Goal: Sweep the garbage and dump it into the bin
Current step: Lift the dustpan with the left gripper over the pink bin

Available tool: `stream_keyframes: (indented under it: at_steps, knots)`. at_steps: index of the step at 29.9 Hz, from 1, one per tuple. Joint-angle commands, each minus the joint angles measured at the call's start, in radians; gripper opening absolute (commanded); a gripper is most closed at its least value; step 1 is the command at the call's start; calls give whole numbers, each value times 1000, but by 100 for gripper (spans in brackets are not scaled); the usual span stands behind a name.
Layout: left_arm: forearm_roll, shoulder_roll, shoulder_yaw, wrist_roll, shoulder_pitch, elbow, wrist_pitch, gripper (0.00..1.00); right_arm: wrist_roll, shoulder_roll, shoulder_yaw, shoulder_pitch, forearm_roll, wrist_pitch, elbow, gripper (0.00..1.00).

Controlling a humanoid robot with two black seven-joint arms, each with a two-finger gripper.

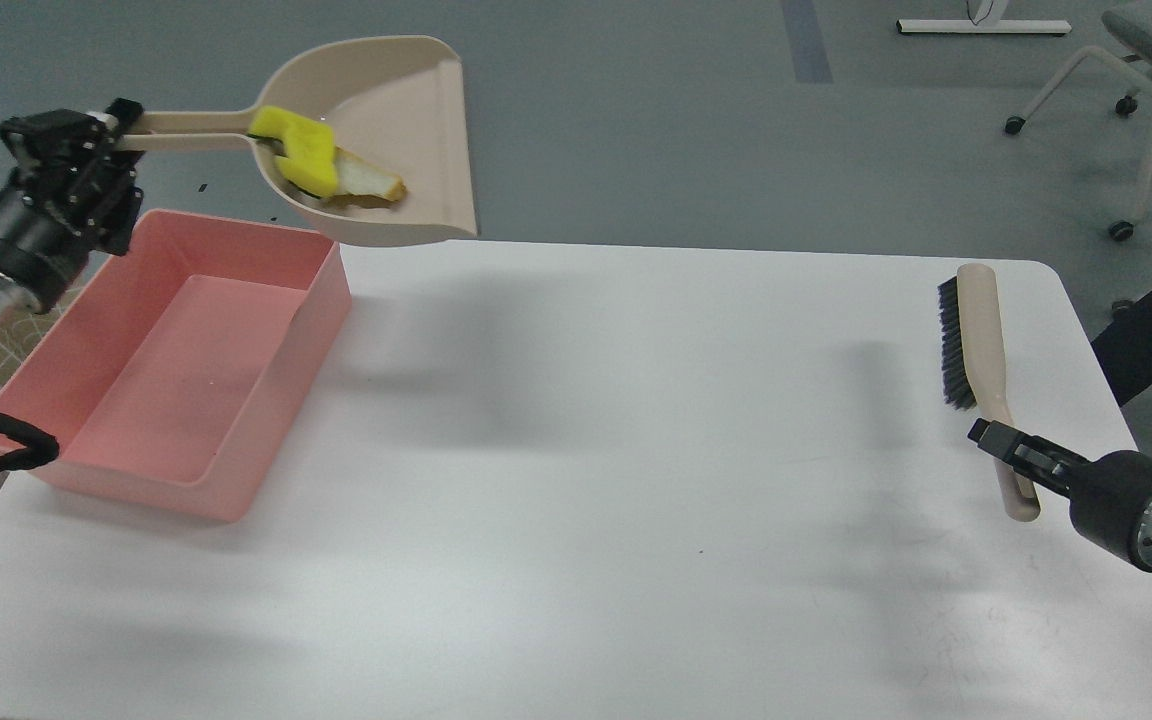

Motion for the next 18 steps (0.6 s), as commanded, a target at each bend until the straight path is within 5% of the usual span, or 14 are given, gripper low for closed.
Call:
stream_keyframes:
  at_steps: [1,4,12,18]
  knots:
    - [-9,58,-4,0,-1,77,-62,2,1,22,0,-13,1,0,-19,2]
    - [-7,97,0,0,0,128,-93,2,1,28,2,-16,1,0,-20,2]
    - [-9,120,-2,-3,-7,498,-238,2,2,30,2,-16,1,0,-20,3]
    - [2,169,13,-19,-1,539,-238,2,2,36,5,-16,1,0,-20,3]
